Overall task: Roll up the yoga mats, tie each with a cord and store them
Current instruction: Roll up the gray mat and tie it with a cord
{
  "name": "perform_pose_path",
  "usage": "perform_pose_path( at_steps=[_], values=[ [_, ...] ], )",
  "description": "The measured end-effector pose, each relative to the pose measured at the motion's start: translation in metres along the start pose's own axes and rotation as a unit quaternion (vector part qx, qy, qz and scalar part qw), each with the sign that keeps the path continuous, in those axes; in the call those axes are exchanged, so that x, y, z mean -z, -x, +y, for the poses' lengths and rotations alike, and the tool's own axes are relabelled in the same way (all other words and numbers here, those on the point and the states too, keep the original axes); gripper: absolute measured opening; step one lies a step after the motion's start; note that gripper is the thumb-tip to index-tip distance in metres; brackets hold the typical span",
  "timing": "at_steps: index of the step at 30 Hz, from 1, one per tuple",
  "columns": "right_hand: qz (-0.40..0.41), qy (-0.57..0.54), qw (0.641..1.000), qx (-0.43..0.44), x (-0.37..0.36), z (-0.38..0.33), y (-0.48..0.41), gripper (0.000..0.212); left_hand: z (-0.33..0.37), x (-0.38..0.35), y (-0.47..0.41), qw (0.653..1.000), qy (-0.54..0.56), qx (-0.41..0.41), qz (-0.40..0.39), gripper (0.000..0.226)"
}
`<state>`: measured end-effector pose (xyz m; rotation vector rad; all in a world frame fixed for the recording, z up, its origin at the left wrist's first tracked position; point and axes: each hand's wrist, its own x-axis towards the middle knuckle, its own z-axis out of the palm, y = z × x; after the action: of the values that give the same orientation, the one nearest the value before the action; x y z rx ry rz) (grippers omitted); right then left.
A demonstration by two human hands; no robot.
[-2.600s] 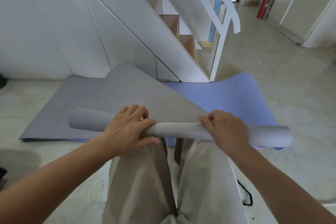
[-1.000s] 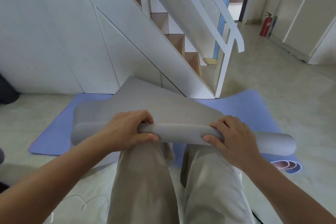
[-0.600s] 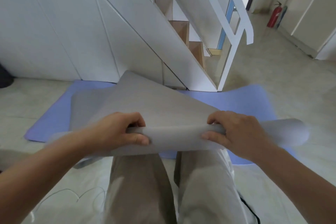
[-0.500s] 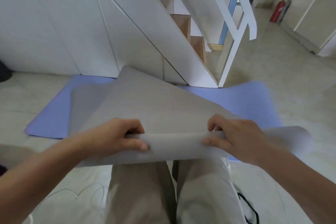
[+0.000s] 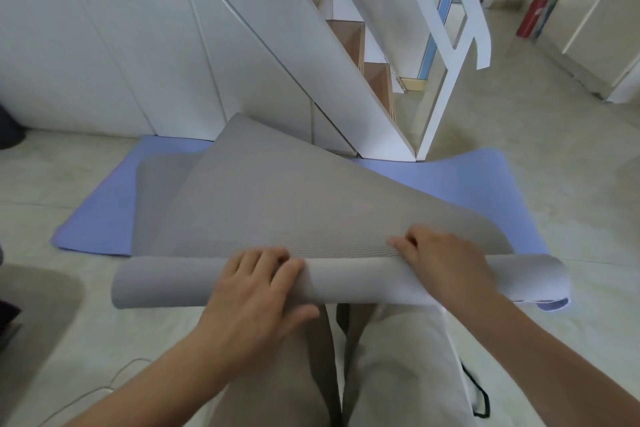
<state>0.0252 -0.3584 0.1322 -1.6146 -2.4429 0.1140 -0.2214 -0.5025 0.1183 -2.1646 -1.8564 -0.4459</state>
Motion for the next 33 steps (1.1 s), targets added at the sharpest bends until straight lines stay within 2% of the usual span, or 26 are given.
perform_pose_path(
  at_steps=[2,3,4,7,9,11,13,15,17,19,22,24,26,29,31,33],
  values=[
    [-0.054,-0.005,0.998,-0.035,0.002,0.001,-0.013,0.046,0.004,-0.004,0.002,0.999,-0.027,-0.013,-0.031,0.069],
    [-0.063,0.016,0.997,-0.038,0.006,-0.002,-0.015,0.049,0.000,-0.003,-0.003,0.999,-0.028,-0.010,-0.040,0.068],
    [-0.037,0.043,0.998,-0.026,0.006,-0.003,-0.015,0.052,-0.004,-0.001,-0.011,0.998,-0.027,-0.008,-0.052,0.065],
    [0.152,0.029,0.984,0.088,-0.002,0.000,0.001,0.053,-0.022,0.009,-0.043,0.992,0.005,-0.014,-0.127,0.069],
    [0.178,-0.002,0.974,0.137,-0.010,0.000,0.013,0.048,-0.035,0.013,-0.060,0.971,0.059,0.013,-0.233,0.083],
    [0.159,0.003,0.981,0.113,-0.019,0.000,0.018,0.052,-0.042,0.013,-0.072,0.952,0.088,0.028,-0.290,0.087],
    [0.132,0.001,0.987,0.093,-0.020,-0.001,0.005,0.056,-0.044,0.010,-0.082,0.957,0.079,0.039,-0.276,0.075],
    [0.063,0.003,0.995,0.073,-0.011,-0.002,-0.016,0.066,-0.042,0.007,-0.088,0.987,0.027,0.020,-0.160,0.071],
    [-0.014,-0.004,0.998,0.058,-0.001,-0.001,-0.037,0.067,-0.035,0.004,-0.085,0.998,-0.023,-0.014,-0.060,0.068],
    [-0.076,-0.012,0.996,0.041,0.006,0.003,-0.057,0.060,-0.028,-0.004,-0.077,0.995,-0.075,-0.045,-0.052,0.073],
    [-0.166,-0.012,0.986,0.012,0.008,-0.001,-0.083,0.057,-0.029,-0.008,-0.088,0.991,-0.084,0.003,-0.109,0.081],
    [-0.204,-0.013,0.979,-0.003,0.005,-0.004,-0.097,0.057,-0.040,-0.006,-0.114,0.981,-0.025,0.036,-0.191,0.076],
    [-0.219,-0.022,0.976,0.001,0.006,-0.003,-0.104,0.063,-0.050,-0.006,-0.138,0.951,0.072,0.073,-0.292,0.066],
    [-0.250,-0.043,0.966,0.051,0.017,0.007,-0.104,0.065,-0.072,-0.019,-0.158,0.906,0.184,0.123,-0.362,0.064],
    [-0.285,-0.004,0.952,0.108,0.031,0.010,-0.105,0.065,-0.081,-0.023,-0.166,0.876,0.245,0.140,-0.391,0.069],
    [-0.292,0.027,0.945,0.144,0.046,0.007,-0.109,0.064,-0.086,-0.014,-0.176,0.864,0.271,0.146,-0.399,0.075]
  ],
)
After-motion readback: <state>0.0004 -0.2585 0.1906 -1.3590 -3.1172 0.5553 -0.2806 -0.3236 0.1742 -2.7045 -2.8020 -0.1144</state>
